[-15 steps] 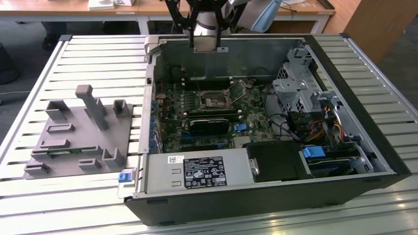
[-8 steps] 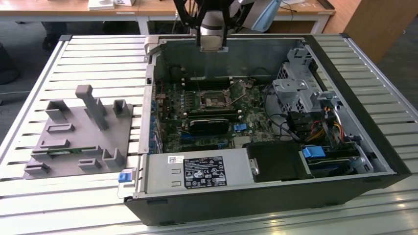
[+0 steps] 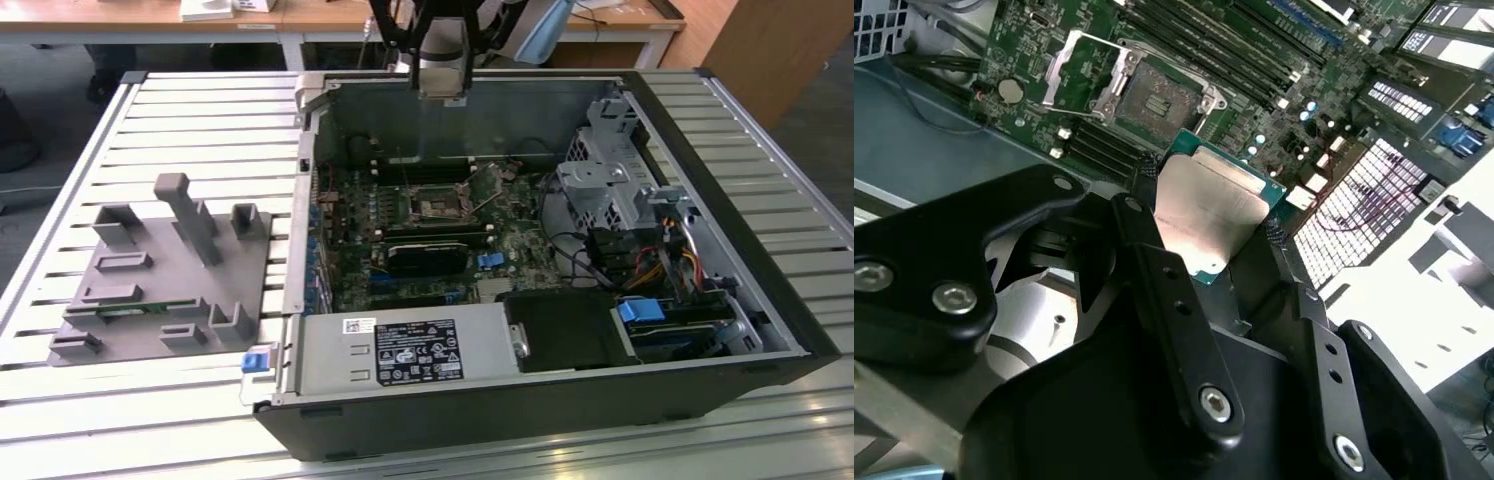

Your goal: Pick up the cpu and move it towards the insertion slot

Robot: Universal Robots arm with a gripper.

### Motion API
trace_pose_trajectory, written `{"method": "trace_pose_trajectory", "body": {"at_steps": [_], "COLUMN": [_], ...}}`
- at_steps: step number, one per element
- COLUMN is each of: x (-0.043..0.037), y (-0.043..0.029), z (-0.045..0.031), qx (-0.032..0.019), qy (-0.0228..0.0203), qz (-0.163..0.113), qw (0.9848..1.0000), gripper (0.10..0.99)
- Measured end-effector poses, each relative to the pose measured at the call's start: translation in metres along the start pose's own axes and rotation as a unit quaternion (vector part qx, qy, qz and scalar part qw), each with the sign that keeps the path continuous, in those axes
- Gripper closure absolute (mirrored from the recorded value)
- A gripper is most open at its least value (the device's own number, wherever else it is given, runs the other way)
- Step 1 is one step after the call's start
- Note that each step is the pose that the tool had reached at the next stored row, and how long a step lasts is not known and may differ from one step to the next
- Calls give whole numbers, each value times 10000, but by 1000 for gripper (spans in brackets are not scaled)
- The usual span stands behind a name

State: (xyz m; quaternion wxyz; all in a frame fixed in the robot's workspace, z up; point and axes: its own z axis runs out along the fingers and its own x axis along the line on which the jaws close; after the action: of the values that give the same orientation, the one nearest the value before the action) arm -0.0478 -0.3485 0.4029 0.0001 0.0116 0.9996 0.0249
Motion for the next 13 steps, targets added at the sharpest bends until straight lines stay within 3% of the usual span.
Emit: {"method": "trace_pose_trajectory", "body": {"at_steps": [13], "x": [-86], "y": [147], "z": [8], "qx": [0], "qy": [1], "qz": [-24], "qw": [10000], "gripper": [549]}}
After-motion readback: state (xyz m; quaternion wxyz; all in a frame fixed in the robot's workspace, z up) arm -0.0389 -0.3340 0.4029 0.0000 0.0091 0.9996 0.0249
